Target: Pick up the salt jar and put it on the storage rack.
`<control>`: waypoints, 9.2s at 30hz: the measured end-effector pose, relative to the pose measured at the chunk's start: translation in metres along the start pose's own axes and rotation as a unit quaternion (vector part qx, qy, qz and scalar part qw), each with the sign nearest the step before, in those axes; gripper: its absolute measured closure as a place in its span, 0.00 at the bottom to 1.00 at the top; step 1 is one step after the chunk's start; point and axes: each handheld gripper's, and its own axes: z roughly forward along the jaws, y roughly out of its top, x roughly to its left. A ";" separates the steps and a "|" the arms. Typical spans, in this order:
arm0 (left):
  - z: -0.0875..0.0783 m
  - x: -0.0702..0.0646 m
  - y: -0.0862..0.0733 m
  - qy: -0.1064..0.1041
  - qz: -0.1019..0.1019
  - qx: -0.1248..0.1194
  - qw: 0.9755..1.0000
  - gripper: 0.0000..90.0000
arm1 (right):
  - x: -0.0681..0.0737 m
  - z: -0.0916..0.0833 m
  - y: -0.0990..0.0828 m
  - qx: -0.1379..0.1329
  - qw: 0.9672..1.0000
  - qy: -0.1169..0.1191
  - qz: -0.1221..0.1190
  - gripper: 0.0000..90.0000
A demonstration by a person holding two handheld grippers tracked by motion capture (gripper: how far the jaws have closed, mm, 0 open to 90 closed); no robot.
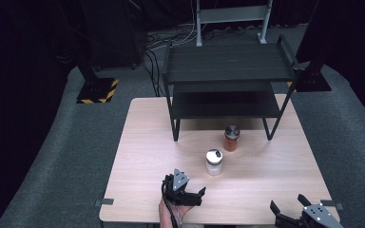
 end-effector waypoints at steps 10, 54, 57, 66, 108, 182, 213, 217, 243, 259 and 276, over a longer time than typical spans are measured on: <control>0.017 -0.005 0.009 0.004 0.017 0.003 1.000 0.00 | -0.001 0.000 0.000 0.001 1.000 -0.004 0.003 0.00; 0.108 -0.008 0.029 -0.002 0.046 -0.022 0.999 0.35 | -0.007 0.001 -0.001 0.012 1.000 -0.006 0.013 0.00; 0.108 -0.009 0.029 -0.001 0.046 -0.022 0.999 0.35 | -0.007 0.001 -0.001 0.011 1.000 -0.006 0.013 0.00; 0.108 -0.007 0.029 -0.003 0.047 -0.023 0.999 0.35 | -0.008 0.000 0.000 0.011 1.000 -0.006 0.012 0.00; 0.075 0.010 0.034 -0.002 0.050 -0.033 0.998 0.35 | -0.010 -0.003 0.003 0.014 1.000 -0.005 0.009 0.00; 0.052 0.024 0.067 0.028 0.054 -0.064 0.996 0.35 | -0.010 -0.005 0.009 0.014 1.000 0.013 0.003 0.00; 0.049 0.028 0.081 0.032 0.061 -0.076 0.995 0.35 | -0.007 -0.004 0.011 0.017 1.000 0.013 -0.003 0.00; 0.049 0.028 0.082 0.031 0.061 -0.076 0.995 0.35 | -0.007 -0.004 0.011 0.017 1.000 0.013 -0.002 0.00; 0.043 0.030 0.096 0.037 0.066 -0.091 0.993 0.35 | -0.007 -0.004 0.013 0.024 1.000 0.015 -0.005 0.00; 0.044 0.030 0.109 0.037 0.075 -0.094 0.992 0.35 | -0.007 -0.003 0.014 0.027 0.999 0.015 -0.006 0.00; 0.044 0.031 0.121 0.038 0.079 -0.096 0.991 0.35 | -0.008 -0.003 0.015 0.031 0.999 0.012 -0.007 0.00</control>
